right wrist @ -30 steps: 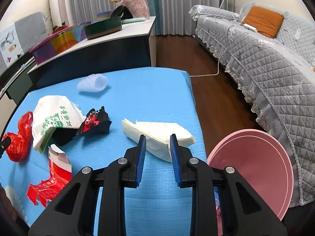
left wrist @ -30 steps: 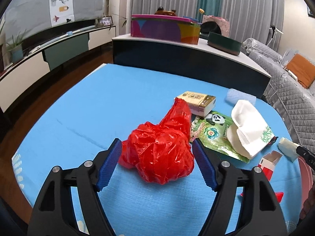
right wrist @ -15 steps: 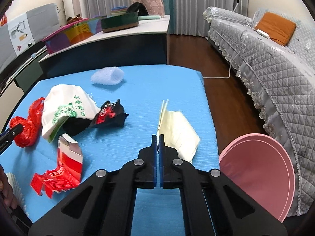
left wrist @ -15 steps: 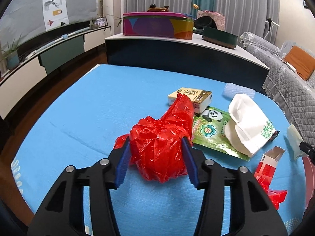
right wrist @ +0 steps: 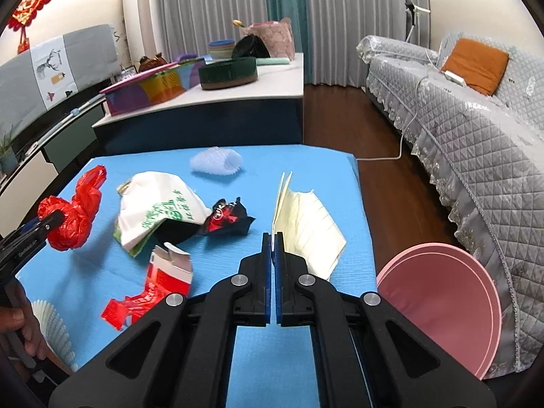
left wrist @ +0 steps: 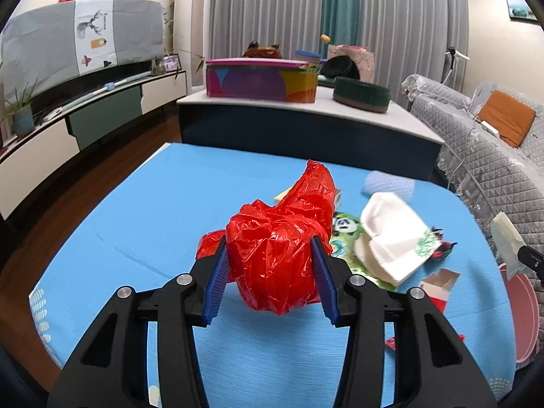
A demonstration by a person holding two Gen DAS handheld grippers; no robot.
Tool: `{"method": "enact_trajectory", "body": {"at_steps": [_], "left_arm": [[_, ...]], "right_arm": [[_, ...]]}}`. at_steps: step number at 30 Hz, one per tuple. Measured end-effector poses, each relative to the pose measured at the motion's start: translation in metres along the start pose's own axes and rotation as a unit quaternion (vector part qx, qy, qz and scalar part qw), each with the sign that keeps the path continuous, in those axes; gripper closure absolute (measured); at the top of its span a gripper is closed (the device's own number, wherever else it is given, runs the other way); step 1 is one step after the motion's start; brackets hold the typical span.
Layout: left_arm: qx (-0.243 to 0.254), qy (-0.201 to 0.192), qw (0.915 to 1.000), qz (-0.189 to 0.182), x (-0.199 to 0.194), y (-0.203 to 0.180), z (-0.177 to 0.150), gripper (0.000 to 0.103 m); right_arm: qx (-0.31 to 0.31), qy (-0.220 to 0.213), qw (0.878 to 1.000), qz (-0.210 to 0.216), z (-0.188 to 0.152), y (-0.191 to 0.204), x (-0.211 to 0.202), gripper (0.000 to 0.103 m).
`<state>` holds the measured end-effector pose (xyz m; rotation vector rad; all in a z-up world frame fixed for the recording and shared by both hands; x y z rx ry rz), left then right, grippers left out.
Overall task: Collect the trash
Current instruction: 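Carry red bag in left tool while right tool carries paper to bucket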
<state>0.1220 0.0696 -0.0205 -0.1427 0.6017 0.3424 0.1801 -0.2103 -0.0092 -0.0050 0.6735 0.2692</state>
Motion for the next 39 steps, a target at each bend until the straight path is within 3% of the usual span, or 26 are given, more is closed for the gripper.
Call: {"method": "enact_trajectory", "body": {"at_steps": [15, 39], "left_arm": [[0.023, -0.029, 0.9979, -0.053, -0.032, -0.029, 0.006, 0.057], [0.078, -0.041, 0.986, -0.142, -0.053, -0.098, 0.003, 0.057]], "right_arm": [[0.009, -0.026, 0.999, -0.02, -0.003, -0.008, -0.035, 0.101], [0.039, -0.034, 0.997, -0.063, -0.012, -0.05, -0.06, 0.101]]}}
Point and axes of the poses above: each gripper's, at about its wrist camera, not at the fingertips, and x roughly the way its jaws point, y to its left, z to its top, the point moved 3 cm from there along x, roughly the way its jaws point, and after that the axes turned 2 degrees about z, right-handed, at the moved point
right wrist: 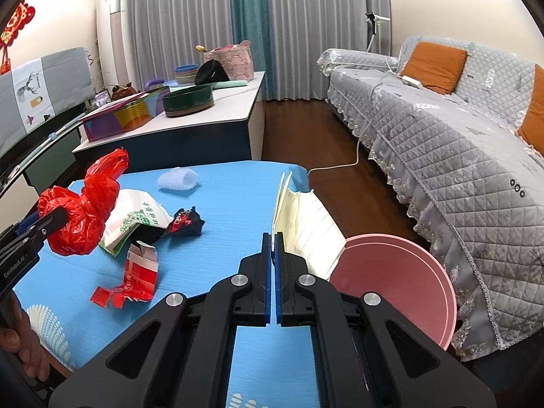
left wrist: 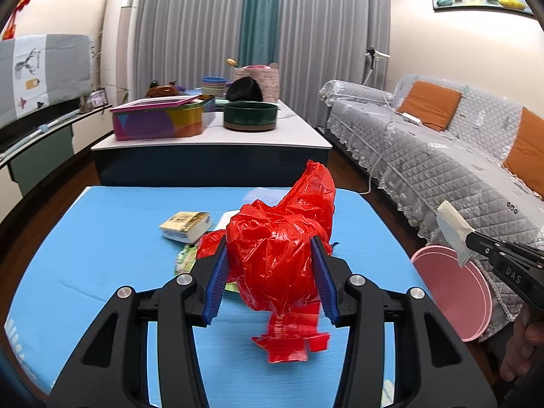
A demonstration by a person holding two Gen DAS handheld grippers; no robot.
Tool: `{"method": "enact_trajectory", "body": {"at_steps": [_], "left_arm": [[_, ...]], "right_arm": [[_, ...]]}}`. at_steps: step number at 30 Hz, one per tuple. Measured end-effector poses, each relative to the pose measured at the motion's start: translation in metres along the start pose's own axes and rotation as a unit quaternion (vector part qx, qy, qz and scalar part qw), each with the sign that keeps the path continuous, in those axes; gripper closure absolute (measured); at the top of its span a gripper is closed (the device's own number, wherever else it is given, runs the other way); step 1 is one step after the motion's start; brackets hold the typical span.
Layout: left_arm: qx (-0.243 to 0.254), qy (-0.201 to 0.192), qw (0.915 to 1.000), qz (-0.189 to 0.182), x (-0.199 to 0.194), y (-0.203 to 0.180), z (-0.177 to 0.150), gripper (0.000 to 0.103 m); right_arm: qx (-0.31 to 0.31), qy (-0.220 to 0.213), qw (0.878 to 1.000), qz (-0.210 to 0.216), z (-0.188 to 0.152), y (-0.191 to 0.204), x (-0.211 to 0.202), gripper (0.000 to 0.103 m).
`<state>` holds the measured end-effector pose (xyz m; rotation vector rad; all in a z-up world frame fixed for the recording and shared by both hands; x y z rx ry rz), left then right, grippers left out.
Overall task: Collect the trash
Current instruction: 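Carry red bag in left tool while right tool carries paper to bucket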
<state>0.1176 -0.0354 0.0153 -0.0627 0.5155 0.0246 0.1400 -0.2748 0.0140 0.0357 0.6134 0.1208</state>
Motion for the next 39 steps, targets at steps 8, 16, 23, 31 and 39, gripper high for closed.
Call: {"method": "enact_trajectory", "body": {"at_steps": [8, 16, 23, 31, 39], "left_arm": [[0.011, 0.003, 0.9996, -0.026, 0.003, -0.023, -0.001, 0.057], [0.025, 0.007, 0.9982, -0.055, 0.004, -0.051, -0.002, 0.057], [0.036, 0.011, 0.9962, -0.079, 0.007, -0.077, -0.004, 0.057], [0.052, 0.018, 0.9924, -0.11, 0.011, -0.111, -0.009, 0.057], [0.072, 0.027, 0.9861, -0.147, 0.016, -0.149, -0.013, 0.057]], "right_arm": [[0.008, 0.001, 1.0, -0.014, -0.002, -0.016, -0.003, 0.101], [0.019, 0.0, 0.999, -0.032, -0.006, -0.035, -0.009, 0.101], [0.034, -0.002, 0.998, -0.052, -0.01, -0.061, -0.016, 0.101], [0.05, 0.0, 0.996, -0.075, -0.016, -0.088, -0.022, 0.101], [0.061, 0.004, 0.993, -0.097, -0.024, -0.115, -0.027, 0.101]]}}
Point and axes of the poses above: each gripper's, at about its wrist camera, not at the fingertips, and x roughly the way its jaws point, y to its left, z to its top, the point moved 3 cm from there along x, roughly the way its jaws point, and after that the axes turned 2 degrees about z, right-handed, at the moved point
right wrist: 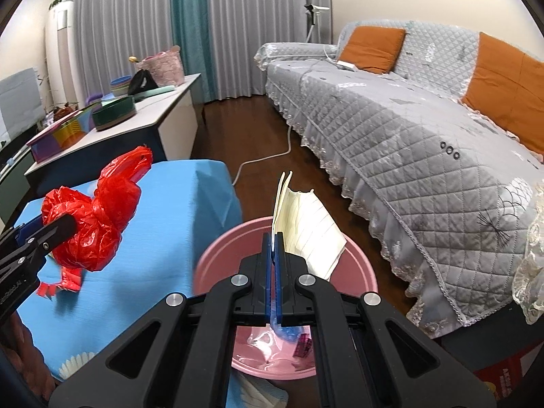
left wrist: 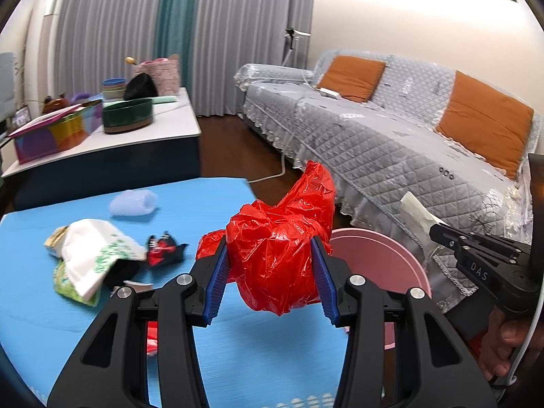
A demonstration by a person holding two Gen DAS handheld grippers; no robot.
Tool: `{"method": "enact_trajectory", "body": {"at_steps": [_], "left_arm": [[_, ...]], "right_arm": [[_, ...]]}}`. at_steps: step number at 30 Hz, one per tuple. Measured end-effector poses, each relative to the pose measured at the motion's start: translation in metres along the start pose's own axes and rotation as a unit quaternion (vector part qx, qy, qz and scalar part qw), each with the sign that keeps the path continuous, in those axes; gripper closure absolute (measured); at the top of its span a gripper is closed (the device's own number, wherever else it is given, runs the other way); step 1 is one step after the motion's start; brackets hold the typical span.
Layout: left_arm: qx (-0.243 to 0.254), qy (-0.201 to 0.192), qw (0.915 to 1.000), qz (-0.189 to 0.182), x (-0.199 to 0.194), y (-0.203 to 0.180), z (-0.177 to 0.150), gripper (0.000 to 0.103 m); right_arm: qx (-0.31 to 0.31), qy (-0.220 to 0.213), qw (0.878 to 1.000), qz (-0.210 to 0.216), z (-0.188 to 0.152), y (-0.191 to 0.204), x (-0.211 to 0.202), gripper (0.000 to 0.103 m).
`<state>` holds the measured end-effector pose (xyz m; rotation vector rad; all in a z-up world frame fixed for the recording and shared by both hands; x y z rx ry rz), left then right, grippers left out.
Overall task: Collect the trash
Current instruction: 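Carry red bag in left tool while right tool carries paper to bucket, then open left tool over bucket while right tool drops white paper inside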
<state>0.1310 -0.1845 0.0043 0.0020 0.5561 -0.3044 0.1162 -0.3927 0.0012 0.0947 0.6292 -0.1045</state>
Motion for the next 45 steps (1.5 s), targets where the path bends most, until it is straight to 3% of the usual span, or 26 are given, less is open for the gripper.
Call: {"method": "enact_trajectory", "body": {"at_steps": [13, 33, 37, 38, 39, 41, 45], "left_arm": [[0.014, 0.035, 0.998, -0.051, 0.034, -0.04, -0.001, 0.057], [0.042, 0.051, 0.9947, -0.078, 0.059, -0.066, -0.002, 0.057], [0.043, 0.055, 0.9943, -0.081, 0.061, -0.068, -0.002, 0.05], [0.042, 0.055, 0.9945, -0.079, 0.061, -0.067, -0.002, 0.047], [0.039, 0.055, 0.9947, -0.078, 0.06, -0.065, -0.002, 0.04], [0.031, 0.057, 0.9948, -0.079, 0.059, -0.063, -0.001, 0.039], [0.017, 0.057, 0.9954, -0.075, 0.056, -0.055, 0.0, 0.039]], "right_arm": [[0.017, 0.007, 1.0, -0.02, -0.005, -0.032, 0.006, 0.101], [0.019, 0.015, 0.999, -0.025, -0.007, -0.041, 0.014, 0.101], [0.022, 0.018, 0.999, -0.031, -0.008, -0.043, 0.016, 0.098], [0.024, 0.023, 0.999, -0.037, -0.009, -0.045, 0.018, 0.09], [0.027, 0.024, 0.998, -0.042, -0.01, -0.046, 0.018, 0.069], [0.035, 0.024, 0.998, -0.049, -0.01, -0.049, 0.018, 0.048], [0.041, 0.021, 0.998, -0.05, -0.009, -0.05, 0.017, 0.048]]}}
Point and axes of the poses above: each gripper's, at about its wrist camera, not at the fingertips, and x roughly the way its jaws point, y to its left, z to its top, the point moved 3 cm from there along x, roughly the way its jaws point, and after that the axes turned 2 degrees about z, right-handed, at the moved point
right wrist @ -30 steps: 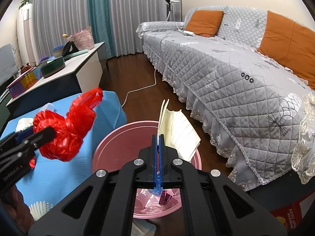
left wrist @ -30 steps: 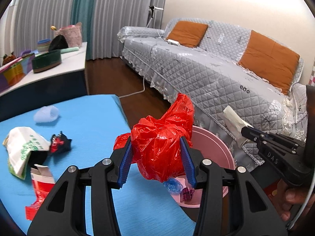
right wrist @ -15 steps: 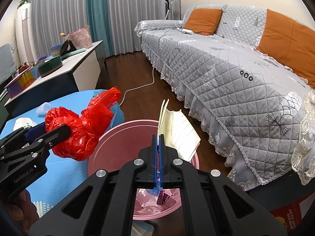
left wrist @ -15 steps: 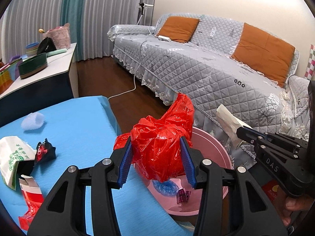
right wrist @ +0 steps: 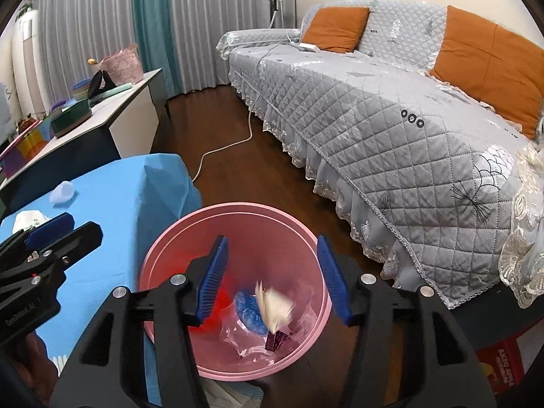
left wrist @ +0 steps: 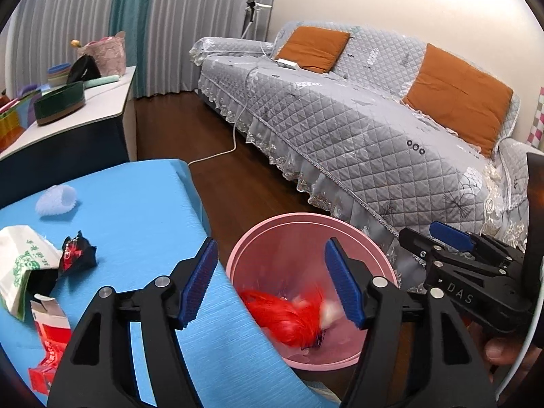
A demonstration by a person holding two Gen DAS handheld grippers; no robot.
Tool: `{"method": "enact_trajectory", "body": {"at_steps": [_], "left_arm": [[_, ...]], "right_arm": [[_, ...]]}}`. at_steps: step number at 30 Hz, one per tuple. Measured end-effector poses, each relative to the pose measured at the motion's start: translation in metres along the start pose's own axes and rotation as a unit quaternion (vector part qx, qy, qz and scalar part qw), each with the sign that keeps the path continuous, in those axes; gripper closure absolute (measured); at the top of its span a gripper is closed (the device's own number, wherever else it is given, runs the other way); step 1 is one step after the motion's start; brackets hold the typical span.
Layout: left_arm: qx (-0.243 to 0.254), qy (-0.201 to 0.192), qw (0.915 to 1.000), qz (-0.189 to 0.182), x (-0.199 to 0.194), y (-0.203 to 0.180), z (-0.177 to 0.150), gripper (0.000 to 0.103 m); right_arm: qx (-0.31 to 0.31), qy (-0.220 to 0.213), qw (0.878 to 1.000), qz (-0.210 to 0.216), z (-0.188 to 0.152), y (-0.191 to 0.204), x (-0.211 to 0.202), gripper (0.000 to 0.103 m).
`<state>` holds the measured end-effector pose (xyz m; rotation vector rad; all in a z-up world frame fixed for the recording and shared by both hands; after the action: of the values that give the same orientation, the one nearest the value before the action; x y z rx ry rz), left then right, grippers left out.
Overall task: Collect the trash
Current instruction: 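Open left tool over bucket while right tool drops white paper inside, then move left tool to yellow tissue pack while right tool approaches black wrapper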
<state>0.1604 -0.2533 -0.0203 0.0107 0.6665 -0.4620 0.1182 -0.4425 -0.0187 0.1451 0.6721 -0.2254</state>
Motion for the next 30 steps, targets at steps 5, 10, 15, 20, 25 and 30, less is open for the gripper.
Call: {"method": "enact_trajectory", "body": {"at_steps": [5, 10, 15, 20, 25, 30], "left_arm": [[-0.004, -0.006, 1.0, 0.006, -0.01, 0.007, -0.001, 0.039], [-0.013, -0.016, 0.9996, 0.019, -0.028, 0.022, -0.001, 0.039], [-0.032, -0.033, 0.9983, 0.036, -0.051, 0.047, 0.003, 0.039], [-0.048, -0.047, 0.9961, 0.057, -0.072, 0.073, 0.003, 0.039], [-0.065, -0.061, 0.9926, 0.082, -0.096, 0.105, 0.003, 0.04], [-0.083, -0.068, 0.9883, 0.109, -0.119, 0.141, 0.003, 0.042]], "right_arm": [[0.0, -0.006, 1.0, 0.004, 0.002, 0.007, -0.003, 0.048], [-0.005, -0.017, 1.0, 0.014, 0.006, 0.024, -0.009, 0.049], [-0.013, -0.025, 0.999, 0.032, 0.009, 0.049, -0.014, 0.052], [-0.027, -0.035, 0.997, 0.058, 0.012, 0.081, -0.02, 0.059], [-0.037, -0.048, 0.994, 0.094, 0.014, 0.118, -0.027, 0.071], [-0.049, -0.05, 0.987, 0.143, 0.014, 0.162, -0.03, 0.08]]}}
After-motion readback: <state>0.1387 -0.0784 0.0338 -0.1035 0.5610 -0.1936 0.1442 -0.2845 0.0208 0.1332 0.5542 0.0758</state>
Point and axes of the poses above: each gripper's, at about its wrist camera, not at the fingertips, and x roughly the way its jaws point, y to its left, z to its top, the point moved 3 cm from there along x, roughly the way its jaws point, and after that the axes turned 2 degrees about z, right-handed, at the moved point
